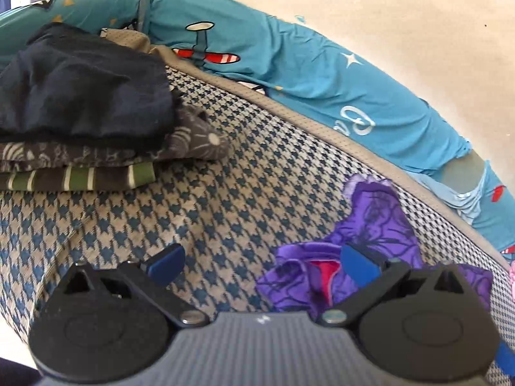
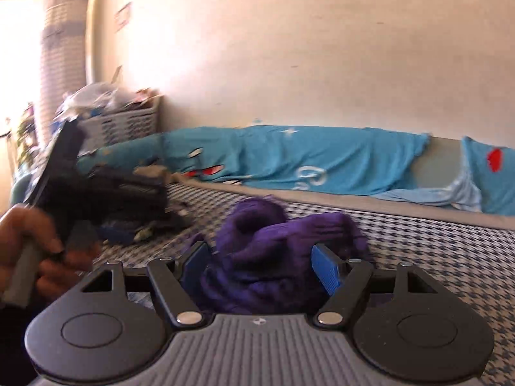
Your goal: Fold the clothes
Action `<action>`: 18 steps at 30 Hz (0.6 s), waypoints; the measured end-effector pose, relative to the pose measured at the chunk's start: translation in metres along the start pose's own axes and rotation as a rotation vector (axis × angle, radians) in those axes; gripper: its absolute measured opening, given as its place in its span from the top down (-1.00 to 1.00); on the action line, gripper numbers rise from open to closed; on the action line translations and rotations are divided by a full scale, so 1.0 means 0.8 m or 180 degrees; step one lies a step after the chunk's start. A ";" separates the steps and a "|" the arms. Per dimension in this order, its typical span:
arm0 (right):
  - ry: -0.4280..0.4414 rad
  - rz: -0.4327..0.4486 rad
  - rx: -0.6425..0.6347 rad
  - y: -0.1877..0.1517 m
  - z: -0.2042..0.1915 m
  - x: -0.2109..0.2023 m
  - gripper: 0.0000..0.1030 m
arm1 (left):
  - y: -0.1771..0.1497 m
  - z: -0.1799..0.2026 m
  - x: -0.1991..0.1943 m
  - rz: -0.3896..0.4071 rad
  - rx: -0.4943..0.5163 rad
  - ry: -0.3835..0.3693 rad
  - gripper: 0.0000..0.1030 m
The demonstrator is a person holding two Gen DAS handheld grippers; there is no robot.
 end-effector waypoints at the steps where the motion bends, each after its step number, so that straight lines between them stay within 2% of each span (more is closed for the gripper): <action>1: 0.0040 -0.0040 -0.0083 -0.003 -0.009 0.006 -0.37 | 0.000 -0.002 0.001 -0.0007 -0.0008 0.0013 -1.00; 7: 0.0127 -0.0265 -0.0469 -0.018 -0.047 0.044 -0.35 | -0.003 -0.008 0.007 -0.0067 -0.0069 0.0026 -1.00; 12: 0.0124 -0.0403 -0.0587 -0.025 -0.054 0.071 -0.24 | -0.003 -0.008 0.010 -0.0095 -0.0083 0.0052 -1.00; 18: 0.0129 -0.0468 -0.0892 -0.028 -0.064 0.096 -0.23 | -0.002 -0.015 0.017 -0.0159 -0.0180 0.0071 -1.00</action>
Point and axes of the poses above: each gripper's, at about its wrist camera, not at the fingertips, and x roughly the way its jaws point, z to its right, y to its top, the point moved 4 cm from there along x, roughly the way its jaws point, and after that the axes turned 7 degrees about -z, right-handed, at the moved point
